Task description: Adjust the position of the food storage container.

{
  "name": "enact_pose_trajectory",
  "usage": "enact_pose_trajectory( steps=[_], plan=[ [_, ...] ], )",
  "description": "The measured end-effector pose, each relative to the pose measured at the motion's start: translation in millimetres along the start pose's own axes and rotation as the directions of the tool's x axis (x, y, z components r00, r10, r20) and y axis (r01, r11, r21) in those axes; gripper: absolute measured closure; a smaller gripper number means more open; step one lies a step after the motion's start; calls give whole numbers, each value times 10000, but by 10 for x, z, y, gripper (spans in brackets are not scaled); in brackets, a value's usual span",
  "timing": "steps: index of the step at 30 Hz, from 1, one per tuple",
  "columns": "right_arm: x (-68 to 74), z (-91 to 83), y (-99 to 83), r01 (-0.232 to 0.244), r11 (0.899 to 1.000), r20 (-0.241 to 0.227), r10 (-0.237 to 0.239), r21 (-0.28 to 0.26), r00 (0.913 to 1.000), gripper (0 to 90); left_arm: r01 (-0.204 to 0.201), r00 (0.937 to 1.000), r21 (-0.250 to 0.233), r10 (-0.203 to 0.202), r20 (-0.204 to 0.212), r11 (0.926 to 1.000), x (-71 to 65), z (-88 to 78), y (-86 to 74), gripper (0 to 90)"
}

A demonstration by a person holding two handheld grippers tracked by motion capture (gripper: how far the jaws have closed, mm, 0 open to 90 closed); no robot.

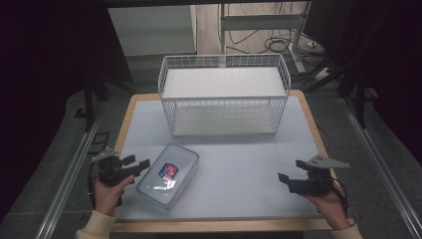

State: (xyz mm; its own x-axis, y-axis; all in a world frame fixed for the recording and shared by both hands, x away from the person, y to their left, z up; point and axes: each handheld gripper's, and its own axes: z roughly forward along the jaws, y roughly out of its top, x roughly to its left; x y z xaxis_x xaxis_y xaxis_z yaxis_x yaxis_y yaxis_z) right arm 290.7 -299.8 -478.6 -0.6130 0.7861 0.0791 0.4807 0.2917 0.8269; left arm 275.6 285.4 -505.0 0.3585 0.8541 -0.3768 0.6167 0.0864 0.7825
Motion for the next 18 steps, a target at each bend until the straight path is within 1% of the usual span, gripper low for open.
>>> enact_pose_trajectory(
  steps=[1,2,3,6,7,8,9,10,11,13,14,15,16,17,18],
  plan=[
    [-4,13,-11,22,9999,-19,-22,123,10000,142,-9,10000,20,9,5,10000,-10,-1,4,225],
    [-4,13,-11,22,9999,-19,-22,123,10000,142,-9,10000,20,9,5,10000,-10,-1,4,226],
    [-8,22,-18,98,9998,63,-99,180,9999,146,-142,9999,21,142,16,9999,-34,-12,15,226],
    [-6,33,-19,147,9996,96,-149,257,9998,149,-230,9997,-27,231,81,9997,-66,-40,35,226],
    [-2,39,-22,180,9994,116,-184,306,9998,150,-234,9996,-86,235,166,9997,-85,-64,50,230],
    [4,43,-25,193,9992,121,-197,339,9997,151,-346,9988,-262,355,341,9991,-133,-119,84,242],
    [8,47,-27,205,9991,97,-209,364,9997,153,-403,9981,-314,417,446,9987,-162,-143,102,244],
    [12,50,-28,205,9991,68,-208,383,9998,159,-455,9975,-331,472,526,9984,-200,-164,119,245],
    [14,51,-29,207,9990,46,-209,385,9998,166,-455,9975,-331,472,526,9984,-200,-164,119,246],
    [15,50,-30,217,9990,61,-220,400,9997,169,-651,9949,-343,675,743,9973,-284,-196,151,260],
    [11,49,-32,219,9990,90,-222,398,9997,169,-776,9927,-286,799,904,9966,-326,-203,164,354],
    [7,49,-34,202,9990,92,-206,402,9997,169,-954,9907,-146,963,960,9953,-414,-207,178,393],
    [7,49,-34,202,9990,92,-206,402,9997,169,-954,9907,-146,963,960,9953,-414,-207,178,438],
    [-1,51,-39,162,9991,112,-167,393,9998,170,-1086,9857,-179,1100,1279,9939,-518,-210,181,490],
    [-2,53,-41,153,9991,117,-158,388,9998,171,-1086,9857,-179,1100,1279,9939,-518,-210,181,531]
  ],
)
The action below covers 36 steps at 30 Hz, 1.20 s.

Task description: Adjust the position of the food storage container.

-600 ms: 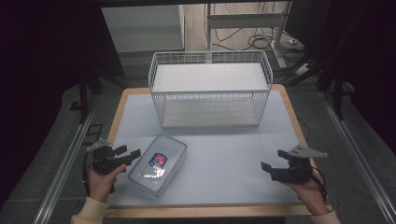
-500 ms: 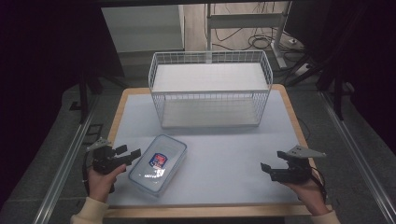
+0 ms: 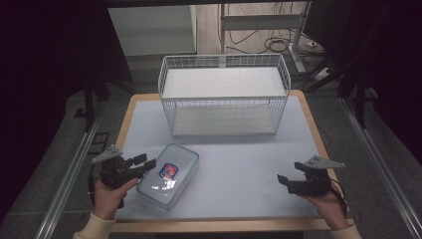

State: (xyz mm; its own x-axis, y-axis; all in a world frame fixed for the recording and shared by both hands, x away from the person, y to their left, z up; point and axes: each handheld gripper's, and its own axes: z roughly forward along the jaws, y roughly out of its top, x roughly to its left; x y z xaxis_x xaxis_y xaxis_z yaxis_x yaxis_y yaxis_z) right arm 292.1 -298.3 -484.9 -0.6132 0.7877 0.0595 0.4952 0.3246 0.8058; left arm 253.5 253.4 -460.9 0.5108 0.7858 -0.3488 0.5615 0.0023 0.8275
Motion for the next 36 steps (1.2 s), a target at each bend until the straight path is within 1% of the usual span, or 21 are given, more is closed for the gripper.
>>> enact_pose_trajectory(
  steps=[2,3,4,5,6,7,9,12,15,19,20,21,22,23,25,27,28,31,32,33,36],
  plan=[
    [4,3,-3,12,10000,-9,-12,24,10000,173,-185,9987,62,182,482,9998,-109,12,12,624],
    [4,3,-3,12,10000,-9,-12,24,10000,173,-185,9987,62,182,482,9998,-109,12,12,675],
    [9,9,-7,69,10000,-13,-69,53,10000,175,-304,9960,178,288,847,9994,-172,27,13,724],
    [11,13,-10,95,9999,23,-95,54,10000,178,-394,9944,256,367,993,9989,-205,37,11,758],
    [11,13,-10,95,9999,23,-95,54,10000,178,-394,9944,256,367,993,9989,-205,37,11,790],
    [15,19,-15,127,9999,60,-127,77,9999,179,-526,9912,412,471,1239,9978,-261,61,8,818],
    [19,23,-20,146,9998,68,-146,102,9999,180,-682,9862,598,583,1548,9959,-330,91,-1,842],
    [28,32,-28,210,9996,79,-212,177,9997,187,-935,9808,856,770,1792,9919,-420,122,-24,863],
    [43,43,-33,268,9994,85,-271,239,9996,189,-1120,9776,1048,907,1897,9882,-483,157,-56,877],
    [54,37,-32,326,9992,136,-329,219,9994,191,-1343,9758,1459,1052,1915,9801,-582,217,-119,892],
    [54,37,-32,326,9992,136,-329,219,9994,191,-1343,9758,1459,1052,1915,9801,-582,217,-119,894],
    [57,25,-29,305,9993,160,-309,196,9994,192,-1442,9740,1608,1114,1974,9764,-621,232,-141,893],
    [57,23,-28,309,9993,175,-313,188,9994,192,-1442,9740,1608,1114,1974,9764,-621,232,-141,894],
    [57,21,-28,300,9994,192,-304,180,9994,192,-1625,9734,1784,1281,1898,9704,-678,244,-165,894],
    [57,24,-29,309,9993,197,-313,197,9993,193,-1661,9735,1859,1310,1873,9684,-705,247,-176,894],
    [59,29,-32,327,9992,194,-331,227,9993,193,-1766,9716,2049,1372,1928,9627,-761,263,-221,894],
    [61,32,-34,350,9991,206,-355,243,9992,193,-1766,9716,2049,1372,1928,9627,-761,263,-221,895],
    [62,34,-35,380,9990,219,-385,248,9990,193,-1870,9690,2371,1393,2039,9533,-802,299,-292,895],
    [64,33,-36,380,9990,219,-385,250,9990,193,-1954,9695,2543,1475,1956,9472,-827,316,-346,895],
    [66,34,-37,379,9990,218,-384,252,9990,193,-1954,9695,2543,1475,1956,9472,-827,316,-346,895],
    [70,35,-38,392,9989,227,-398,269,9989,193,-2030,9716,2833,1569,1772,9373,-840,329,-442,895]
  ],
)
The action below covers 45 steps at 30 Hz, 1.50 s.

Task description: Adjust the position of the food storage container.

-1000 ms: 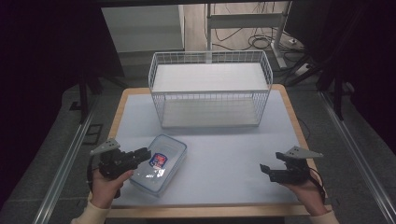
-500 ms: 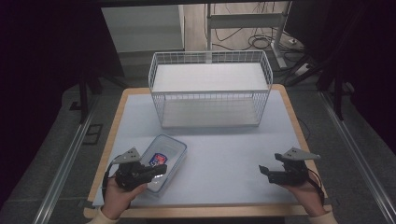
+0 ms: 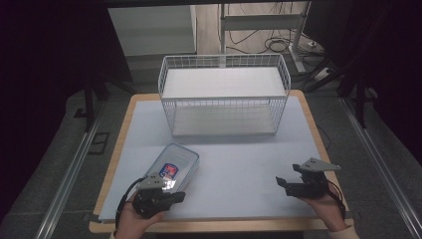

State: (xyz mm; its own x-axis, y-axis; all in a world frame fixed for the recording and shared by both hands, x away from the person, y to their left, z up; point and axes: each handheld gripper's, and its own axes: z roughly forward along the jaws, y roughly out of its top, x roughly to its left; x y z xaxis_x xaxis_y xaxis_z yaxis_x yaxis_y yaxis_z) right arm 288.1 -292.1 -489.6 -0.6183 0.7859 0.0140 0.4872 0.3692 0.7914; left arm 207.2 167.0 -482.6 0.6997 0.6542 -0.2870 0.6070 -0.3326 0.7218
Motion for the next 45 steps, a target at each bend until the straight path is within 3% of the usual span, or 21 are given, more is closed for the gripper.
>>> enact_pose_trajectory(
  steps=[2,5,8,11,19,21,25,29,32,37,43,45],
  plan=[
    [2,0,0,10,10000,-1,-10,4,10000,193,1,10000,57,-1,-31,10000,-2,4,-15,895],
    [-5,19,-9,5,9999,7,-5,158,10000,193,-199,9989,515,221,-423,9985,-28,31,-79,895],
    [-9,27,-14,-2,9997,32,2,245,10000,193,-138,9988,602,166,-462,9981,-26,34,-112,895],
    [-3,28,-14,1,9997,43,-2,245,10000,193,-66,9995,576,84,-310,9983,-11,27,-130,896],
    [-8,32,-18,3,9996,61,-5,279,10000,193,-13,9991,468,32,-412,9989,9,-40,-154,896],
    [-9,34,-20,9,9996,69,-11,295,10000,193,138,9997,424,-128,-230,9990,33,-55,-171,896],
    [-7,37,-17,8,9995,81,-10,308,10000,193,-71,9984,524,101,-565,9986,-13,-51,-168,896],
    [-4,36,-19,15,9994,95,-18,335,10000,193,-21,9990,522,44,-442,9986,3,-58,-171,896],
    [-9,32,-18,-9,9995,91,6,328,10000,193,-261,9975,659,303,-637,9975,-20,-56,-163,896],
    [-15,40,-24,-8,9991,98,4,414,10000,193,-124,9993,629,146,-347,9979,23,-71,-169,897],
    [-17,33,-22,-32,9991,137,27,414,9999,193,-99,9991,659,126,-402,9978,34,-98,-186,897],
    [-19,35,-24,-57,9991,141,51,421,9999,193,-236,9978,726,279,-600,9971,29,-115,-194,897]
  ],
)
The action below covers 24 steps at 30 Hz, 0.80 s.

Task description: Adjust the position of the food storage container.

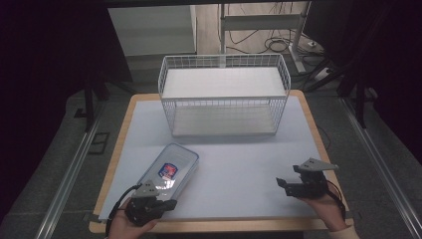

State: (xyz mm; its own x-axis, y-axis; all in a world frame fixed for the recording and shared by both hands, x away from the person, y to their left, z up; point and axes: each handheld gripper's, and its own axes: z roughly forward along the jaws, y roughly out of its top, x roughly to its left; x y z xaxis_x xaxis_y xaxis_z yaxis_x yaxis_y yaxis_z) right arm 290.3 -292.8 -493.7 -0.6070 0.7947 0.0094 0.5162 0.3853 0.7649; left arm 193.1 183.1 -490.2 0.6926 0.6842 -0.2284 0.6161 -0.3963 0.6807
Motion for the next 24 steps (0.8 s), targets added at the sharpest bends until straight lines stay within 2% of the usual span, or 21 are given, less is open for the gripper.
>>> enact_pose_trajectory(
  steps=[2,12,15,20,24],
  plan=[
    [-3,4,-1,-33,10000,43,33,22,10000,193,-91,9998,68,92,-191,9999,-5,-12,-4,897],
    [-11,14,-5,-148,9998,152,146,107,9998,193,101,9992,72,-98,-375,9999,79,-103,-69,897],
    [-20,16,-8,-202,9997,182,200,142,9996,193,105,9985,162,-96,-542,9998,98,-137,-86,897],
    [-18,17,-7,-181,9997,227,177,171,9996,193,323,9976,203,-310,-614,9993,170,-209,-137,897],
    [-19,26,-11,-176,9996,218,171,214,9996,192,585,9943,195,-565,-901,9981,251,-253,-205,897]
  ],
)
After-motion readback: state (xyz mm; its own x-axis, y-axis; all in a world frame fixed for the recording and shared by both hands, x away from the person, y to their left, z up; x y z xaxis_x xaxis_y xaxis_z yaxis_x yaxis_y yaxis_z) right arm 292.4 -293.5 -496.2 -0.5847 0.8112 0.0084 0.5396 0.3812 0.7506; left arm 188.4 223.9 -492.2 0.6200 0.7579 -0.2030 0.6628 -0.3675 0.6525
